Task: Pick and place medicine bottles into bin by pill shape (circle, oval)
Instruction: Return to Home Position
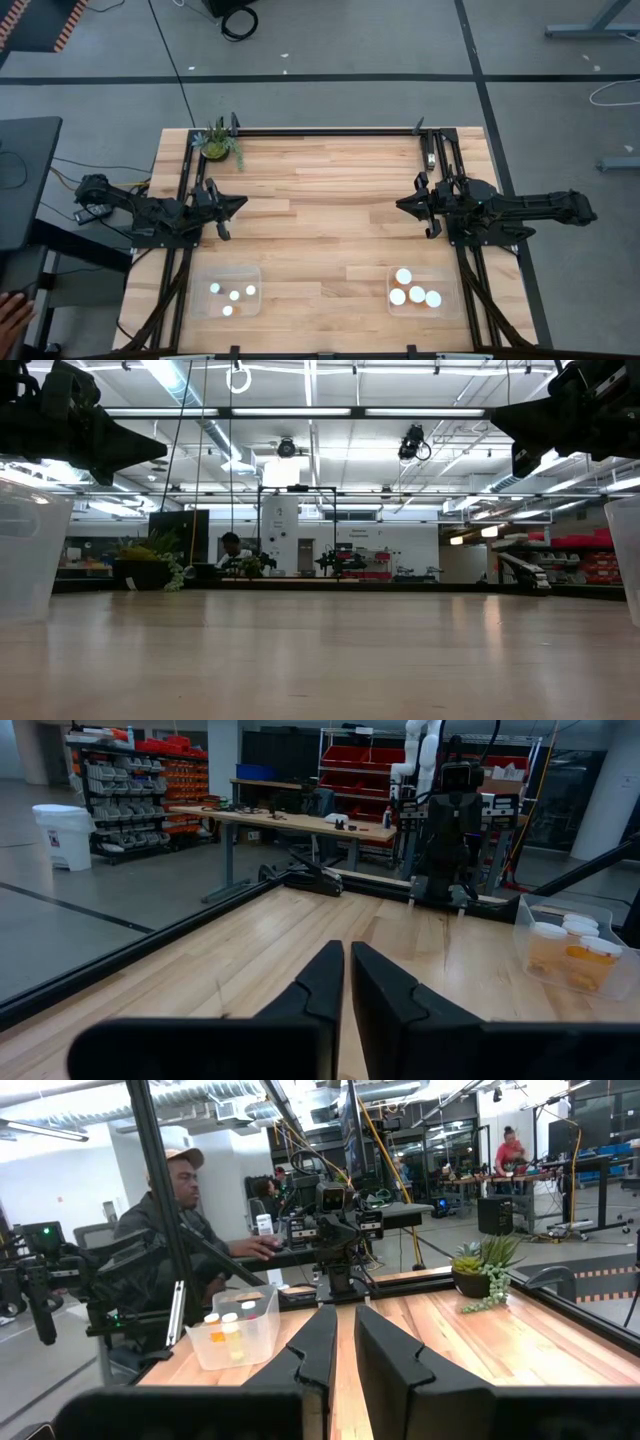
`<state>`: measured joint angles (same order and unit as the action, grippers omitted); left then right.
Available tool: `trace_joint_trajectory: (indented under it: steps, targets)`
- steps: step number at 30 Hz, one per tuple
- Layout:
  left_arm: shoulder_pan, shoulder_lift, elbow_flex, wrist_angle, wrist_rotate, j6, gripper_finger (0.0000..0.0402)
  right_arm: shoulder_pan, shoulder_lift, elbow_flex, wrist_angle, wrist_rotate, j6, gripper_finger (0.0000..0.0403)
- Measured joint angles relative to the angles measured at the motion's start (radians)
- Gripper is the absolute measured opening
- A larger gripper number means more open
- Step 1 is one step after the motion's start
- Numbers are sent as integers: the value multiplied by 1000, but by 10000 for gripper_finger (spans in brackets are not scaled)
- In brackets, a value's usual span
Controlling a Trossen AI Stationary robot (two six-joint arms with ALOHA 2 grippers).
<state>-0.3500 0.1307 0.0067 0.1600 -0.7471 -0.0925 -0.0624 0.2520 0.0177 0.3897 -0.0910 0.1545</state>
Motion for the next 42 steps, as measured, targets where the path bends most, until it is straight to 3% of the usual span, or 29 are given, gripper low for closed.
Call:
trace_joint_trajectory:
  steps: [42]
  targets:
    - [0, 0, 0, 0, 0, 0, 29, 0, 0, 0, 0, 0, 0, 47]
